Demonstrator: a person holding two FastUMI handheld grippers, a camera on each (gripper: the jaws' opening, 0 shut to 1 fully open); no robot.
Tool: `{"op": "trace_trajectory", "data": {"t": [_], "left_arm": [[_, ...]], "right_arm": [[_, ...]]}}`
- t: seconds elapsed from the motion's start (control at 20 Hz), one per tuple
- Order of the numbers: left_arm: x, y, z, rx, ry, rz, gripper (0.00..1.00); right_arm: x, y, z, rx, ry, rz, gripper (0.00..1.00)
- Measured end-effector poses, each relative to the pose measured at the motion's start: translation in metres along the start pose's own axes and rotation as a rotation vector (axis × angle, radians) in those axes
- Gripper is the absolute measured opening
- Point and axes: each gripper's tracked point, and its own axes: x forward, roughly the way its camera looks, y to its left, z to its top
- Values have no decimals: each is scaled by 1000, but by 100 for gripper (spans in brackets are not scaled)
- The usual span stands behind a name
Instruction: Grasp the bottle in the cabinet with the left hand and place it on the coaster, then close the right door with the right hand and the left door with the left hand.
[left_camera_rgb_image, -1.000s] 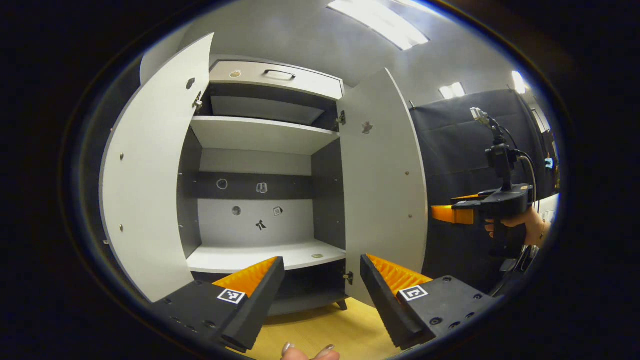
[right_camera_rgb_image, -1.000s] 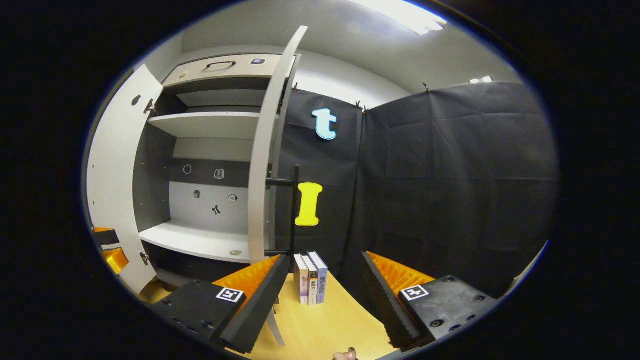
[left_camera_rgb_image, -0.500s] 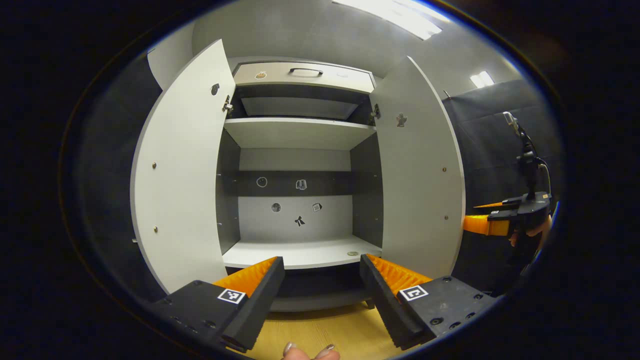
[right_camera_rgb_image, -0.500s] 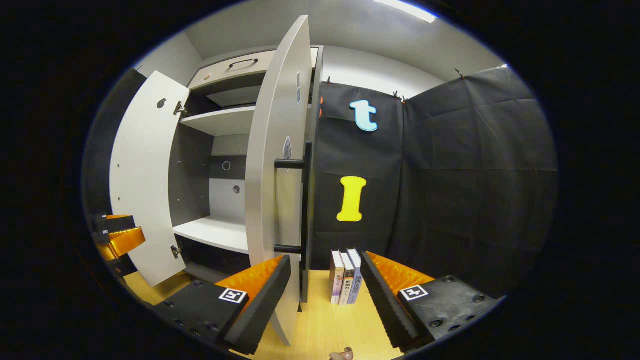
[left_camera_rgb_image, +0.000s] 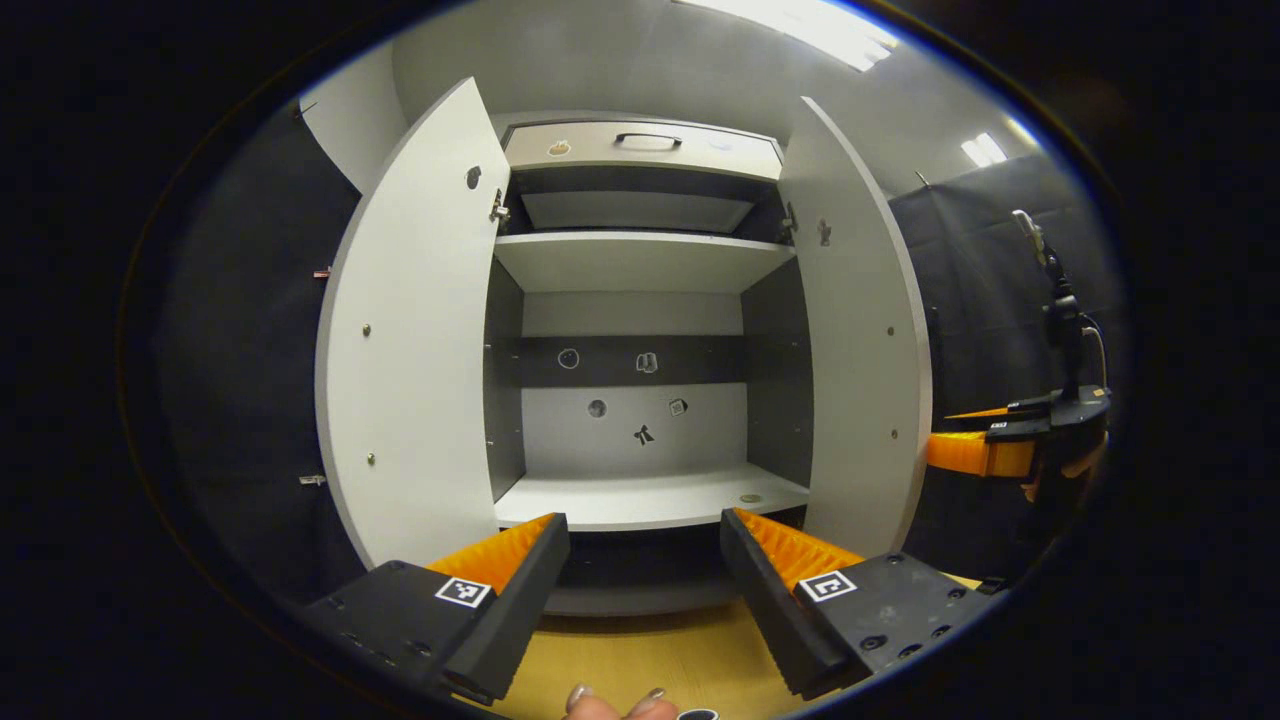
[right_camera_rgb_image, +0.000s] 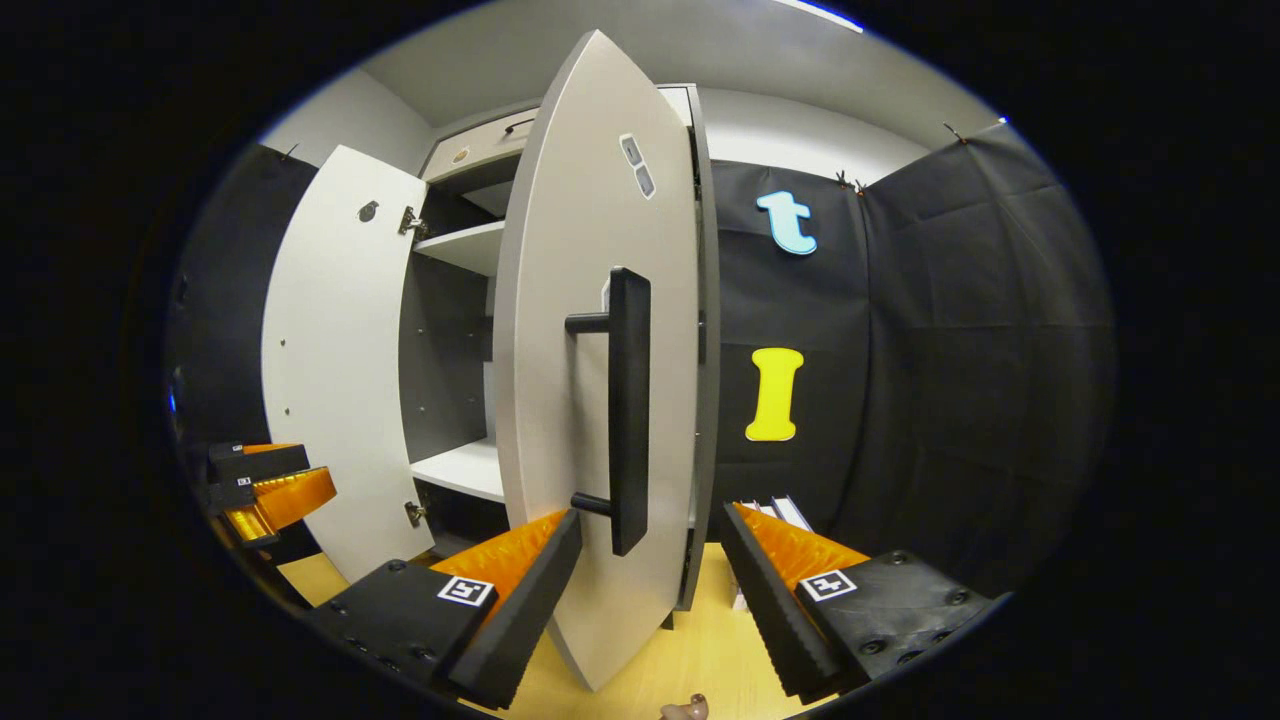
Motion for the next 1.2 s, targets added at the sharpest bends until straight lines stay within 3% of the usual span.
{"op": "trace_trajectory", "data": {"t": [0.3,0.65,1.0,1.2], "left_arm": [[-5,50,0,20,4,57,96],[-27,135,5,37,4,191,96],[-64,246,23,8,-17,340,96],[-51,281,17,10,-4,321,93]], "right_arm": [[33,56,-8,-24,1,45,95],[76,122,-16,-75,1,113,98],[67,121,-17,-81,-3,31,98],[53,121,-28,-73,24,-27,98]]}}
